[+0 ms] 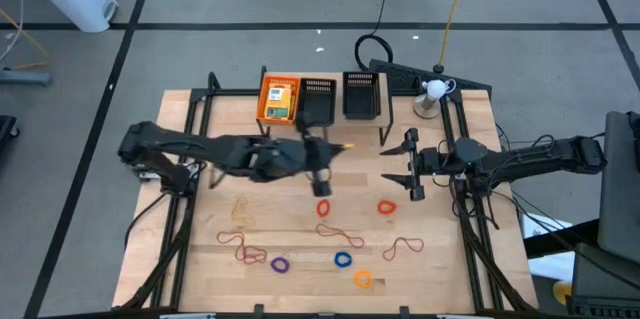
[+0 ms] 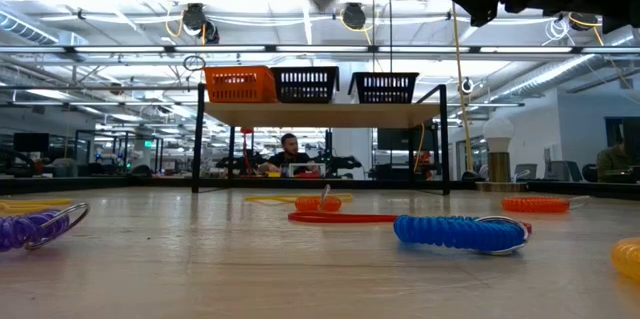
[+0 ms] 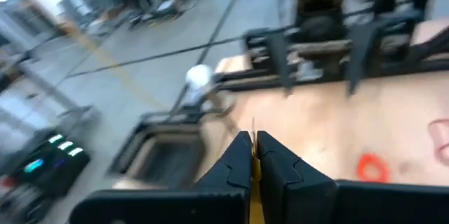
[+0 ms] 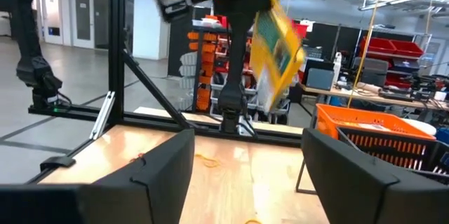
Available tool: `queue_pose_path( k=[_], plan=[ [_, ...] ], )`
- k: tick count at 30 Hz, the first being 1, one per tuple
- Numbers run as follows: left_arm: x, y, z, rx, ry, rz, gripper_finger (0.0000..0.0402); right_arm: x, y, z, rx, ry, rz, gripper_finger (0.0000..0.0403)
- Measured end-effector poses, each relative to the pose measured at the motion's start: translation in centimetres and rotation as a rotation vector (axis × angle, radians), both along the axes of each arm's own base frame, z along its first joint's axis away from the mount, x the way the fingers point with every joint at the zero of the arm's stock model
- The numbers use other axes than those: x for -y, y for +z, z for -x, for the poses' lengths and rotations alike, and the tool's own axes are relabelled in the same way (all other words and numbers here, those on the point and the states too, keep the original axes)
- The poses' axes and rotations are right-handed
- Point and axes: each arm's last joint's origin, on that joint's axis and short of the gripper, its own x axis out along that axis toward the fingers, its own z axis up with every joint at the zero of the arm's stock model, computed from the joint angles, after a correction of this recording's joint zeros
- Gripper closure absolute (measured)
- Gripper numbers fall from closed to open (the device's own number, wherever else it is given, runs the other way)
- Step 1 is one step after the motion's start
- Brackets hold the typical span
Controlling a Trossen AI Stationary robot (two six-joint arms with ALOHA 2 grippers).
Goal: Pick & Place Office Desk Supplies
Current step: Put the yellow pack of crayons into the orange bin on the shelf
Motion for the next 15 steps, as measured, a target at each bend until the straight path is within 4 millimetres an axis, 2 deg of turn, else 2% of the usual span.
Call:
queue_pose_path(
  k=[4, 7, 15],
  plan=[
    [-0.2, 1.7, 3.1, -0.005, 0.094, 0.01, 0.0402, 0.0, 0.1, 0.0, 0.007, 0.002, -0.019, 0.0147],
    [-1.2, 2.7, 4.9, 0.007, 0.154, 0.038, 0.0401, 0.0, 0.1, 0.0, 0.015, 0.002, -0.019, 0.0153],
    [-6.2, 4.2, 6.9, 0.071, 0.274, 0.151, 0.0401, 0.0, 0.3, -0.1, 0.033, 0.01, -0.069, 0.0167]
  ],
)
